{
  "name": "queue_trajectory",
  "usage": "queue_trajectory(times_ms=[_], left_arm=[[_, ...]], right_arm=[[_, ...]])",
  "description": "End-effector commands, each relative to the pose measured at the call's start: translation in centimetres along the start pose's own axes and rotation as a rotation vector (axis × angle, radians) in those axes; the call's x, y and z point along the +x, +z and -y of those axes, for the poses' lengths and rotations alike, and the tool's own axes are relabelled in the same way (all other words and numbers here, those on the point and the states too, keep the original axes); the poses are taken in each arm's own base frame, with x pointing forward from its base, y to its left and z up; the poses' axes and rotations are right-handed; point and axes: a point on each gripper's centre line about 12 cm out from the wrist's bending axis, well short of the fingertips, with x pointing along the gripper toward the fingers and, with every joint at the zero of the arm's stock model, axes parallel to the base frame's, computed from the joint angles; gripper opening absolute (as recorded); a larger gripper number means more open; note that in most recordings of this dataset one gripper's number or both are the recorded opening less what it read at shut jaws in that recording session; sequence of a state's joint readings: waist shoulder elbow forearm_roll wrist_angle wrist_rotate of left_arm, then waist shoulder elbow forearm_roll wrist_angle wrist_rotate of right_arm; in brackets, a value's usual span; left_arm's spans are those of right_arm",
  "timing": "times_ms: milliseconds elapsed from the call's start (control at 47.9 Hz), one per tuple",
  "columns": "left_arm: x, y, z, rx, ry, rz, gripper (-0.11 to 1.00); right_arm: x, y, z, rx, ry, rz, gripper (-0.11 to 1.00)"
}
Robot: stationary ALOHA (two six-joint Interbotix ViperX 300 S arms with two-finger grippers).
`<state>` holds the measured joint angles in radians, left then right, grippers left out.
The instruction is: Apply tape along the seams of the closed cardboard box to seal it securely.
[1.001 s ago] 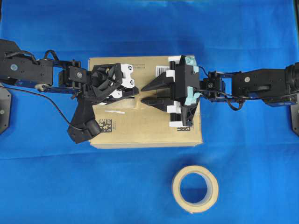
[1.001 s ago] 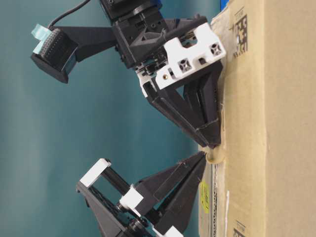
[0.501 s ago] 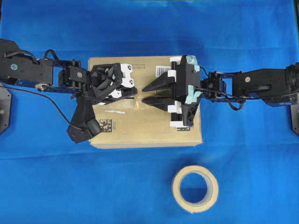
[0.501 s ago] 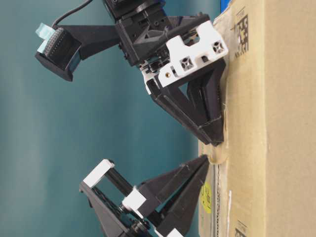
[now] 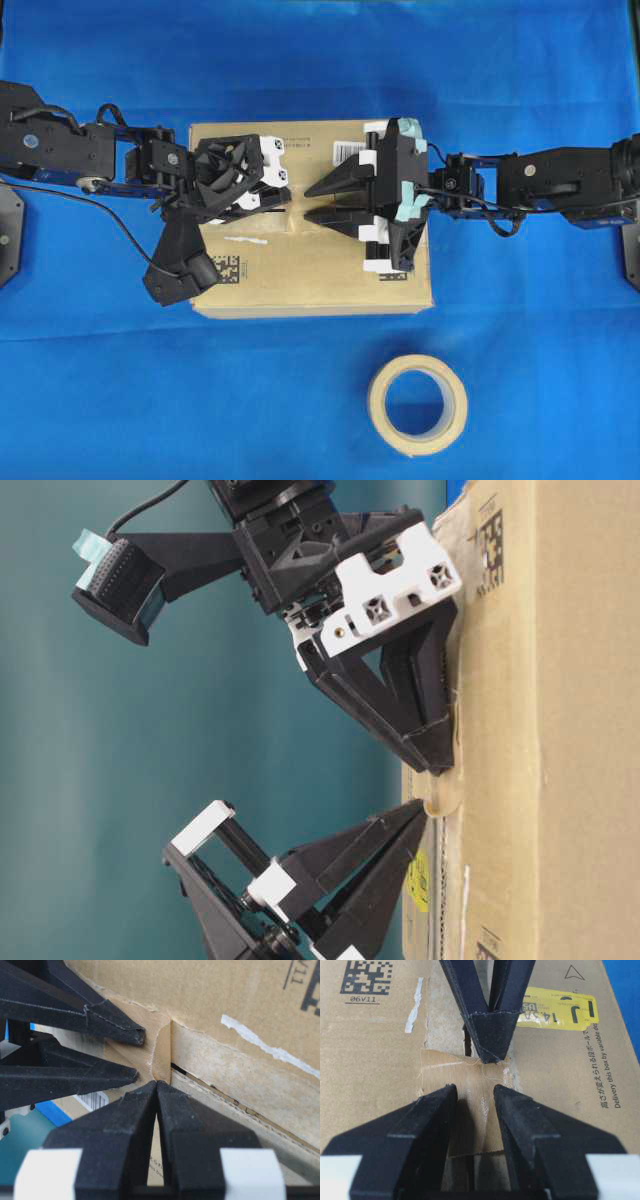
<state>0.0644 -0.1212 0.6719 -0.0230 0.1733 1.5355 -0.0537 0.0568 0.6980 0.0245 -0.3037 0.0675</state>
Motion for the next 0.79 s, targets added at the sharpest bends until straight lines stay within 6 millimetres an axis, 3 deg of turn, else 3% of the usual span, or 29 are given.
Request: queue_trajectory(times_ms=[0, 230, 459, 542, 772], left_arm=[[-0.5, -0.1, -1.3, 0.0, 0.023, -0.002, 0.04], [-0.6, -0.1, -1.7, 0.007, -0.001, -0.004, 0.24], [-0.7, -0.1, -2.5, 0.008, 0.012, -0.003, 0.6], [-0.6, -0.1, -2.3, 0.008, -0.014, -0.004, 0.68], [0.0, -0.1, -2.0, 0.018, -0.148, -0.011, 0.7]], right_arm=[[-0.1, 0.7, 0.0, 0.004, 0.0, 0.017, 0.4], [-0.1, 0.7, 0.1, 0.004, -0.002, 0.017, 0.4], [-0.1, 0.8, 0.1, 0.004, -0.001, 0.022, 0.4], [-0.1, 0.8, 0.1, 0.004, -0.001, 0.022, 0.4], [-0.1, 0.7, 0.1, 0.006, -0.001, 0.02, 0.4]])
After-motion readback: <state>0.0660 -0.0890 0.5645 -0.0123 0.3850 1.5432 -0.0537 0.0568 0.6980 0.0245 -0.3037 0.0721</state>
